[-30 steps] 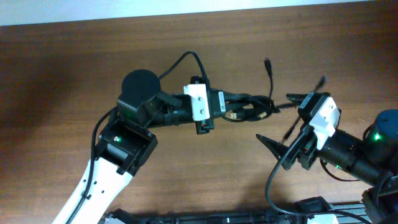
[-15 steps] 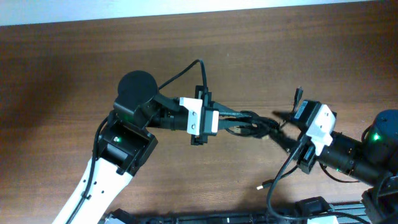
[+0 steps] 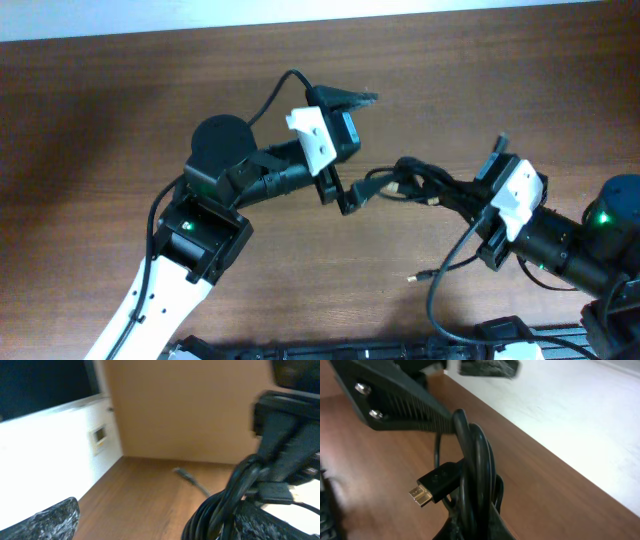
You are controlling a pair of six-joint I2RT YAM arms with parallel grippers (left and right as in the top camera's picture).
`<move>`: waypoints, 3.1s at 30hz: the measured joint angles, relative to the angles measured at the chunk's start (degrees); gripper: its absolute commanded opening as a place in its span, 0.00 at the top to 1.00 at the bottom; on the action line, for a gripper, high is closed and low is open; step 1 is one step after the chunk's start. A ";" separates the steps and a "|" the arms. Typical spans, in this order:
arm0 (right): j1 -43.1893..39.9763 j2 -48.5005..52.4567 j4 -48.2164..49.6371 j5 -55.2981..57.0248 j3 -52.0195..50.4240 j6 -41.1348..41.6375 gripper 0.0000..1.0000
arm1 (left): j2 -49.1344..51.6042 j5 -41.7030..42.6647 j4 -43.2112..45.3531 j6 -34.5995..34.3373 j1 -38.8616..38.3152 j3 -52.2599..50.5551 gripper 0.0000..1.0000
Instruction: Untangle cables
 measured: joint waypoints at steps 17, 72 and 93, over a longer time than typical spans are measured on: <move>0.00 0.07 17.62 11.67 0.00 25.92 0.96 | 0.00 -16.52 -7.28 -8.33 0.07 0.00 0.01; 0.00 1.99 13.33 10.38 0.02 36.68 0.33 | 0.02 -0.96 2.89 -12.02 0.07 0.00 1.00; 0.07 7.43 0.81 43.23 0.26 36.68 0.38 | -0.66 18.12 9.14 -12.72 8.79 -0.11 1.00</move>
